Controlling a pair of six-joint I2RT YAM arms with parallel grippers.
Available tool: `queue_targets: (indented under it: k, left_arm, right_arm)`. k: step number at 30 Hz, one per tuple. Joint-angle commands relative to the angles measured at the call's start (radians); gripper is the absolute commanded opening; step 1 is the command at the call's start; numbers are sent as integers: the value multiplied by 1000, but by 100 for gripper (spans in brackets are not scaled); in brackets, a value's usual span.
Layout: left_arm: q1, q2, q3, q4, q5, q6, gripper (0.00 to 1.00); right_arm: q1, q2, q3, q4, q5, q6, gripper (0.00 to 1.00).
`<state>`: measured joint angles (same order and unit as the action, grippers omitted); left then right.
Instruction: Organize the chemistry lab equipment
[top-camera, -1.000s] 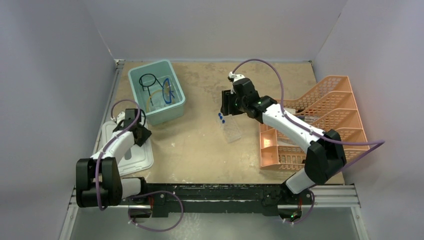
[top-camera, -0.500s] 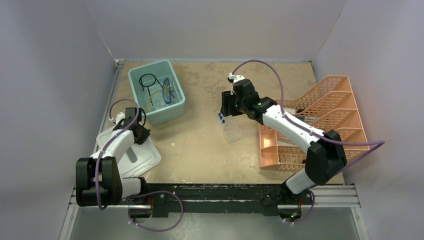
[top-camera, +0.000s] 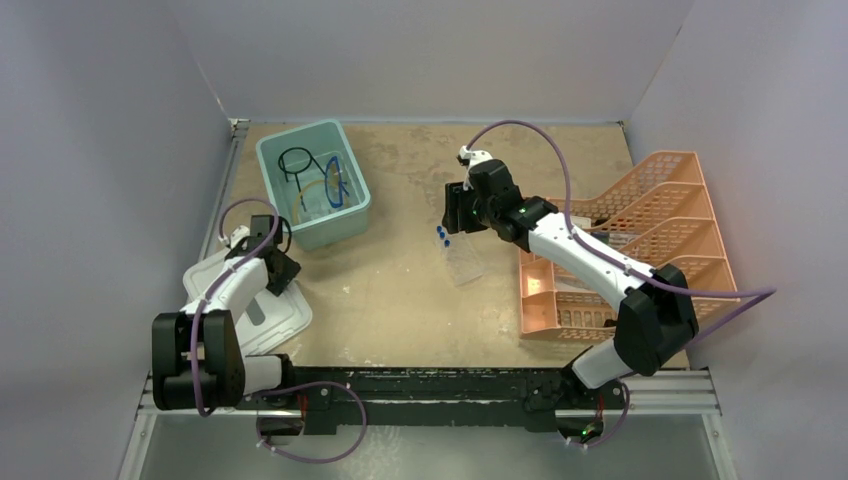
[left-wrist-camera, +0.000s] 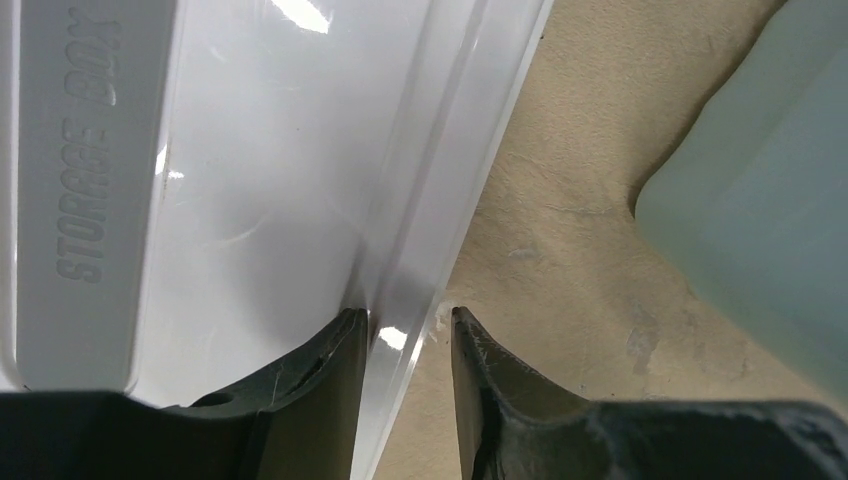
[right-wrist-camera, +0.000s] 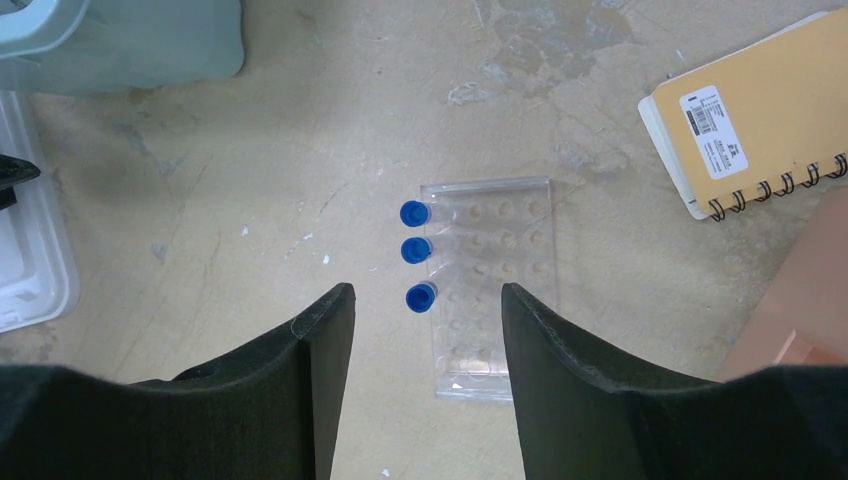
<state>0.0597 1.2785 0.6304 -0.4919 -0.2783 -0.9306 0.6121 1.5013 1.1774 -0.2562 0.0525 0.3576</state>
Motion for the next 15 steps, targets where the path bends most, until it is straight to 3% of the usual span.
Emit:
queue_targets:
  k: [1, 4, 8, 12, 15]
  left_arm:
    - [8, 12, 15, 9, 27, 72, 36]
    - [8, 50, 22, -28, 5, 81, 34]
    - [8, 65, 14, -37, -16, 79, 14]
    - [8, 35, 34, -59, -34, 80, 0]
    - [8, -28, 73, -103, -65, 74, 0]
  right_arm:
    - [-3, -25, 5, 38, -7, -8, 57]
    - [-3, -19, 7, 41, -9, -8, 57]
    - [-3, -15, 16, 41, -4, -9, 57]
    - [-3, -17, 24, 54, 19, -15, 57]
    - [-2, -10, 36, 58, 51, -42, 59]
